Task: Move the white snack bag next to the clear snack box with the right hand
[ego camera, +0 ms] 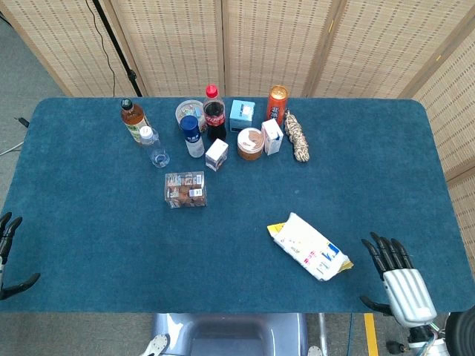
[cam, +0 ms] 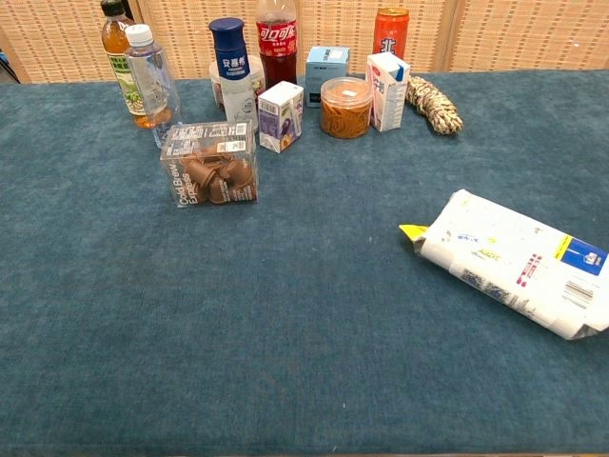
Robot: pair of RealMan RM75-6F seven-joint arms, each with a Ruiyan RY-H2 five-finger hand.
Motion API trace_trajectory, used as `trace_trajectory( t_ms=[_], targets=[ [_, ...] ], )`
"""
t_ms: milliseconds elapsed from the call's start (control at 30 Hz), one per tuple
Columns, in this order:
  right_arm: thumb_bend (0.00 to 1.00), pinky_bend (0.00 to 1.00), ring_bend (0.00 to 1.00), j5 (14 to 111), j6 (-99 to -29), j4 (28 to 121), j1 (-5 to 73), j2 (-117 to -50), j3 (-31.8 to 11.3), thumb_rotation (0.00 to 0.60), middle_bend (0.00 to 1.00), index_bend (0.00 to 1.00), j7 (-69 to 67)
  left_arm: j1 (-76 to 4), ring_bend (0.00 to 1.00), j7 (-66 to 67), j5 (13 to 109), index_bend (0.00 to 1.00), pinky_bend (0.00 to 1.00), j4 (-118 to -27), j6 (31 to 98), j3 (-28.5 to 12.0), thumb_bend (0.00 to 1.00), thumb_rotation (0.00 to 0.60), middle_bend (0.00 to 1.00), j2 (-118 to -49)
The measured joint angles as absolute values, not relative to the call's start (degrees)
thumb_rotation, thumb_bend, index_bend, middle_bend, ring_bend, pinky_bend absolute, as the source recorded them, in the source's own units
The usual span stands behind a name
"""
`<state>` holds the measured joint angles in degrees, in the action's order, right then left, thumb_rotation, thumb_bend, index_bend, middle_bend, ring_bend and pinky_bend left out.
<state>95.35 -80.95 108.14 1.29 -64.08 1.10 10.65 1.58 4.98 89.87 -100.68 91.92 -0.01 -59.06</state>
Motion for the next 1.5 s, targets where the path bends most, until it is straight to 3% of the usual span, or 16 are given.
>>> trace_trajectory(
  t_ms=[300, 733, 1100, 1500],
  targets=[
    [0.00, 0.00, 0.00, 82.1, -72.3, 110.0, 7.0, -70.4, -3.3, 0.600, 0.00, 0.00, 17.7, 1.1, 0.00, 5.1, 87.8, 0.00, 0.00, -100.6, 90.4, -0.6, 0.00, 0.600, 0.00, -59.2],
    [0.00, 0.00, 0.00, 62.4, -68.3, 118.2, 13.0, -74.5, -7.3, 0.600, 0.00, 0.00, 30.9, 0.5, 0.00, 6.0, 87.7, 0.00, 0.00, -100.4, 89.6, -0.8, 0.00, 0.600, 0.00, -59.7],
    [0.00, 0.00, 0.00, 46.5, -71.1, 121.3, 20.0, -81.6, -10.4, 0.600, 0.00, 0.00, 39.3, 0.5, 0.00, 3.7, 88.5, 0.00, 0.00, -99.9, 90.0, -0.7, 0.00, 0.600, 0.00, -59.2],
    [0.00, 0.00, 0.00, 41.8, -77.7, 115.8, 24.5, -89.9, -11.2, 0.600, 0.00, 0.00, 43.1, 0.5, 0.00, 2.6, 88.3, 0.00, 0.00, -99.6, 90.3, -1.0, 0.00, 0.600, 0.00, -58.8]
  ],
)
